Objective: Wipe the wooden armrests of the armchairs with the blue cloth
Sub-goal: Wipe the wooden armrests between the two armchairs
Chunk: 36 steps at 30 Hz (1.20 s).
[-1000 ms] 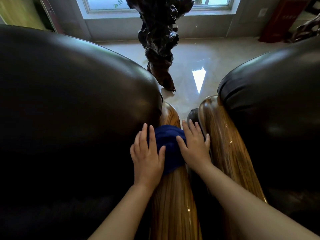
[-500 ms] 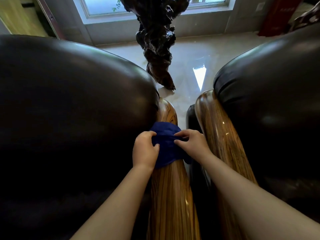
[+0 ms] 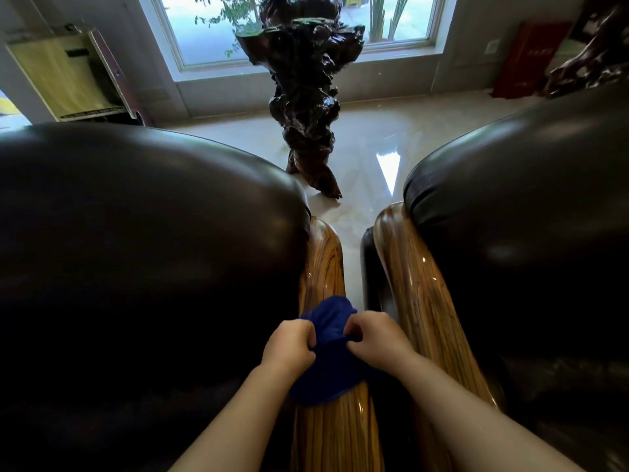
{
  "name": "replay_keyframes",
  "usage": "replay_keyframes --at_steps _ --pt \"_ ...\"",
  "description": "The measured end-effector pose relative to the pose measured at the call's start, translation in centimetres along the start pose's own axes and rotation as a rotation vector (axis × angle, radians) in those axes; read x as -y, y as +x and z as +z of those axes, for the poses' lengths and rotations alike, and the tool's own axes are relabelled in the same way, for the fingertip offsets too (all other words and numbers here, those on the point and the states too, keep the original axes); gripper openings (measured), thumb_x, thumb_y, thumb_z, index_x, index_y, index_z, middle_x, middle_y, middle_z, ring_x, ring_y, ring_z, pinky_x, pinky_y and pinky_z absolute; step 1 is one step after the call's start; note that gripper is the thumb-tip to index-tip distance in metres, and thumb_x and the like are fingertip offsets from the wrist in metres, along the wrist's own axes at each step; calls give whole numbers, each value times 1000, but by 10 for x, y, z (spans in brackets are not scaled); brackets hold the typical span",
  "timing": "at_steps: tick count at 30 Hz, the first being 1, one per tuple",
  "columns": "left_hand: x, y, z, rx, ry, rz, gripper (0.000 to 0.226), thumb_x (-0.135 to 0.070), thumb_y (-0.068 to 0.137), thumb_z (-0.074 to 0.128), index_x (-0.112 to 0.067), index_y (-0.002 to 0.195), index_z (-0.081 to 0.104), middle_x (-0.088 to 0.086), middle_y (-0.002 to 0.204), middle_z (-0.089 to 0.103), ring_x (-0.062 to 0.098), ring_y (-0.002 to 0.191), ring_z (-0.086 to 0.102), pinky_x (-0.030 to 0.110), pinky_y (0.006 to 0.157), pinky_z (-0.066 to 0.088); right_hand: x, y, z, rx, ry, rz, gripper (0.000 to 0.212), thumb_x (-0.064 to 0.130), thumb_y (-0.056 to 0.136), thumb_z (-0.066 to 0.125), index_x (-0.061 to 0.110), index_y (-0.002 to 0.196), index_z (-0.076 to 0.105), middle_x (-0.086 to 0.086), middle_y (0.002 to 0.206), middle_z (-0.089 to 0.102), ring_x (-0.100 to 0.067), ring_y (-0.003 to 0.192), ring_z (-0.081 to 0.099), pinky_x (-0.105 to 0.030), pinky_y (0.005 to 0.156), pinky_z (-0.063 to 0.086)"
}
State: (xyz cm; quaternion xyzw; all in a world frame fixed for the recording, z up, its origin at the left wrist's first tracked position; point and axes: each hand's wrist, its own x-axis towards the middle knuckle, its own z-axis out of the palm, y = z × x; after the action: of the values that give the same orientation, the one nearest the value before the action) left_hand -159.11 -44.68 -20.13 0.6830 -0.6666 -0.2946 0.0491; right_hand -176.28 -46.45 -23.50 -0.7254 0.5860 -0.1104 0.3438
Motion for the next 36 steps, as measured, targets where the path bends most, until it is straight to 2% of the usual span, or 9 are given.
replay_keyframes --at_steps 3,9,14,18,21,23,26,31,36 --pt "3 -12 -7 65 -90 -5 23 -5 73 64 -25 69 53 -5 82 57 8 74 55 18 60 43 5 -15 0 10 -6 14 27 22 78 64 44 73 48 17 81 55 2 78 55 -16 67 45" --pt "-2 -28 -37 -21 -272 3 14 -9 71 68 -20 75 61 -4 78 61 7 72 58 13 56 40 24 -32 -30 -90 94 15 22 22 78 66 39 76 53 13 82 58 -1 79 58 -19 69 47" --pt "-19 -50 -71 -61 -332 6 16 -9 68 67 -24 67 61 -7 68 60 4 63 56 13 52 39 59 -54 -71 -152 114 -23 17 16 77 67 32 76 60 13 75 60 -2 74 58 -19 67 47" --pt "-39 -71 -104 -76 -378 17 14 -9 67 67 -22 69 63 -4 71 64 7 63 59 15 51 43 91 -75 -109 -218 94 -54 11 14 76 67 25 77 65 14 73 61 -1 69 58 -10 59 43" --pt "-61 -91 -135 -108 -424 26 12 -7 66 67 -19 69 65 2 73 68 14 68 65 26 60 55 117 -95 -144 -277 85 -93 9 11 73 67 20 77 68 9 72 63 -1 67 57 -6 54 41" --pt "-79 -109 -160 -119 -448 53 12 -6 66 67 -18 69 66 7 75 70 21 72 67 37 69 57 137 -112 -172 -294 89 -111 9 13 73 68 19 79 70 4 76 67 -7 72 61 -11 60 44" --pt "-106 -140 -198 -148 -454 117 13 -5 64 68 -18 67 67 7 72 69 21 70 65 39 72 56 166 -141 -214 -301 73 -161 9 15 73 69 19 81 69 2 77 68 -10 74 63 -21 66 51" --pt "-149 -201 -253 -163 -459 200 11 -3 67 68 -13 70 67 9 71 66 17 64 60 30 62 54 213 -203 -271 -351 67 -212 14 14 71 71 27 70 65 15 66 62 3 63 57 -5 54 42" --pt "-184 -273 -281 -119 -449 312 14 1 71 67 -13 73 66 3 69 65 5 57 60 9 49 46 241 -277 -303 -417 29 -227 8 12 71 72 18 76 70 8 69 65 -4 66 59 -10 58 42"
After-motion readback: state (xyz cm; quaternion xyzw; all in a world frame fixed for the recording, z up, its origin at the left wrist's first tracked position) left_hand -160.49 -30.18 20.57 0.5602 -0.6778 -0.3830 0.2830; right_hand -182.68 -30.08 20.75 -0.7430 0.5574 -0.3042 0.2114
